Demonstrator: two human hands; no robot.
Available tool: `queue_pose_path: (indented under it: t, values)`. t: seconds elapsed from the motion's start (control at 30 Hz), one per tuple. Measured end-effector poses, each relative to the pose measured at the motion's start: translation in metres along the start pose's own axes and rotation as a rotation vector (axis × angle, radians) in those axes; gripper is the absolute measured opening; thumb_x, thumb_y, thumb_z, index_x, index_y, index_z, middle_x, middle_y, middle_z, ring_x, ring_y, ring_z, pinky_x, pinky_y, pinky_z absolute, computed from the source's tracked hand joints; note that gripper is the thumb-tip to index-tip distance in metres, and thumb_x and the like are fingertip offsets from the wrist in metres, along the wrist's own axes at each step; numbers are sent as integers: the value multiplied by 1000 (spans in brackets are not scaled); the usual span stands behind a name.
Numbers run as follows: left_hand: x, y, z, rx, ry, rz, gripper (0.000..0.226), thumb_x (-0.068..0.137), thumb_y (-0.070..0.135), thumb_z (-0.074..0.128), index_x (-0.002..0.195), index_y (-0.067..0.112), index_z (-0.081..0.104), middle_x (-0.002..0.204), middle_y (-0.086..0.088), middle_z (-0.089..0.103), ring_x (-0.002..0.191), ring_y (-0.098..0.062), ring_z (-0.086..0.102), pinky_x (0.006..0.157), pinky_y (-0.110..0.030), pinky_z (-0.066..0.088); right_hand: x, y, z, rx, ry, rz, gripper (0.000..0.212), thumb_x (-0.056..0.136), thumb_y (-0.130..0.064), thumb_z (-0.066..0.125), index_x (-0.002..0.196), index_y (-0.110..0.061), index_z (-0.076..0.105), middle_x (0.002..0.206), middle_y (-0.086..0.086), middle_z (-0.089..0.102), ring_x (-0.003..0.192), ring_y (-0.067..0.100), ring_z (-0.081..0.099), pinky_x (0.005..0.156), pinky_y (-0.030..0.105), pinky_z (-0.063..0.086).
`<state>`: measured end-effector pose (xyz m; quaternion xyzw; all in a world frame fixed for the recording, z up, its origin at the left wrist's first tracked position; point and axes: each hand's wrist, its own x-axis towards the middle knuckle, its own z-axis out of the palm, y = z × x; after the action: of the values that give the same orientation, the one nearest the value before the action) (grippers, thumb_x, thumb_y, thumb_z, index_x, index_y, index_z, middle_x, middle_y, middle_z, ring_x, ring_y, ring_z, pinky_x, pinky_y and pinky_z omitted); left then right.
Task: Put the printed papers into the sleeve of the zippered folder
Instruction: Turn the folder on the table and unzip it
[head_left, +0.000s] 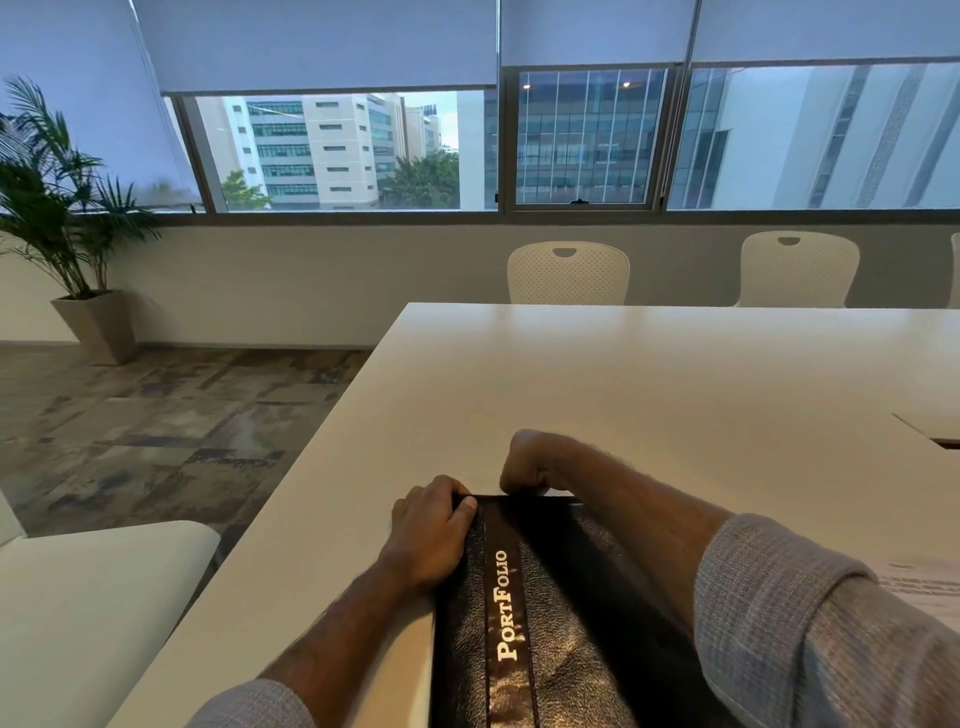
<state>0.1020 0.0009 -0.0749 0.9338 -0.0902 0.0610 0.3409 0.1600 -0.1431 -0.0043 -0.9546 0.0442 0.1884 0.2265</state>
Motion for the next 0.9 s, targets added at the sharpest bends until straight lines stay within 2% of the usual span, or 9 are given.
queue_pose_path:
  t: [0.1,0.2,0.23,0.33,0.43,0.7,0.8,0.9]
  values:
    - [1,-2,2,4,-14,-3,16,99,39,40,103,29,52,100,7,60,98,-13,50,91,-37,34,-3,10,-4,-7,36,7,13,81,-6,62,69,-5,55,70,6,55,61,18,54,49,24,43]
    - [2,-4,3,16,-7,-6,16,99,40,40,101,30,52,99,8,60,98,-13,50,91,-38,35,-5,17,-6,28,60,17,2,77,-2,62,79,-1,62,79,10,60,69,20,58,58,26,46]
    - [2,-4,4,22,-3,-6,15,98,40,41,100,30,52,99,9,60,98,-13,50,91,-38,35,-5,21,-7,45,70,26,5,76,0,62,81,0,63,80,10,60,69,20,59,59,26,47]
    - [2,-3,4,31,8,-6,14,97,41,42,99,32,53,99,10,59,98,-12,49,88,-36,34,-7,33,-11,90,107,45,5,76,1,64,74,-1,61,74,9,60,65,19,59,58,25,49]
    - [3,-3,5,57,28,2,14,96,42,45,99,31,54,103,9,56,99,-11,46,88,-35,34,-7,45,-14,138,146,65,7,76,-4,69,74,0,64,77,10,64,68,19,61,66,28,55]
    - [6,-4,5,93,35,14,14,95,43,48,102,33,54,105,10,52,101,-11,45,88,-34,33,-14,74,-17,314,239,102,19,71,-9,79,68,-2,62,66,7,61,58,16,57,52,24,46]
    - [6,-2,5,102,33,3,15,95,43,48,103,33,55,106,11,52,103,-11,45,89,-33,32,-15,81,-17,344,255,102,20,70,-10,81,69,0,64,71,11,64,65,21,61,59,28,49]
    - [6,-2,6,103,37,-4,16,94,44,49,103,32,56,107,10,53,103,-10,44,90,-34,32,-17,84,-18,341,269,101,22,70,-10,81,65,-4,60,65,8,60,64,21,60,56,26,47]
